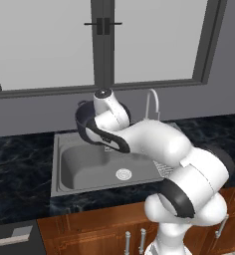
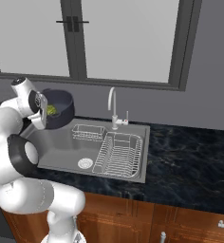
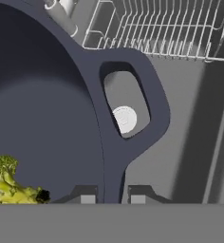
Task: Dump the broccoli from the pot into the sink. Then turn on the water and wash the broccoli. Then turn off the water and put the broccoli back in the pot.
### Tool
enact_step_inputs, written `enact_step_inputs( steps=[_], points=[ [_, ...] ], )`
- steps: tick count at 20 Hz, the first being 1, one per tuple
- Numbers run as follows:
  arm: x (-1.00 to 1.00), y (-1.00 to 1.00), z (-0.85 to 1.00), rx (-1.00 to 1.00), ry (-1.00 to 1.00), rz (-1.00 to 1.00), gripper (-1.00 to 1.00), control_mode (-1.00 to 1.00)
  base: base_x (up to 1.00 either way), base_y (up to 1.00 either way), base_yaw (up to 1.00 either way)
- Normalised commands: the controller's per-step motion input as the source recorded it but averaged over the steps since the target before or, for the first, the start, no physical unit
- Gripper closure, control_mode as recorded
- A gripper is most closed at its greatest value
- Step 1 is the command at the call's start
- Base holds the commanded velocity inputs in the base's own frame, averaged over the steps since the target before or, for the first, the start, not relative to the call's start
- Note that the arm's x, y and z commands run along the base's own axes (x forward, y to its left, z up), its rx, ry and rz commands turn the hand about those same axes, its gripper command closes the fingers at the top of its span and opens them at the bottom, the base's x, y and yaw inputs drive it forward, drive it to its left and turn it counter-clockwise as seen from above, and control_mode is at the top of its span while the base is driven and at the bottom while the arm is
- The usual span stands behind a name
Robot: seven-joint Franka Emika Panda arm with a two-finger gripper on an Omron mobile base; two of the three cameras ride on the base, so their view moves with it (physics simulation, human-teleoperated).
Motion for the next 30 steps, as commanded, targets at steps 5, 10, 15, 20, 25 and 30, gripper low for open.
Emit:
enact_step_inputs(
  steps=[5, 10, 15, 20, 25, 30],
  points=[
    [0.19, -0.28, 0.07, 0.00, 0.00, -0.02, 1.00, -1.00, 0.00, 0.00, 0.00],
    [0.09, -0.26, 0.03, 0.00, -0.01, -0.02, 1.00, -1.00, 0.00, 0.00, 0.00],
    [0.00, -0.26, 0.00, -0.07, -0.01, -0.03, 1.00, -1.00, 0.00, 0.00, 0.00],
    [0.00, -0.25, 0.02, -0.10, -0.04, -0.03, 1.00, -1.00, 0.00, 0.00, 0.00],
    [0.00, -0.25, 0.00, -0.10, -0.05, -0.05, 1.00, -1.00, 0.00, 0.00, 0.00],
    [0.00, -0.22, 0.18, -0.09, -0.05, -0.04, 1.00, -1.00, 0.00, 0.00, 0.00]
  ],
)
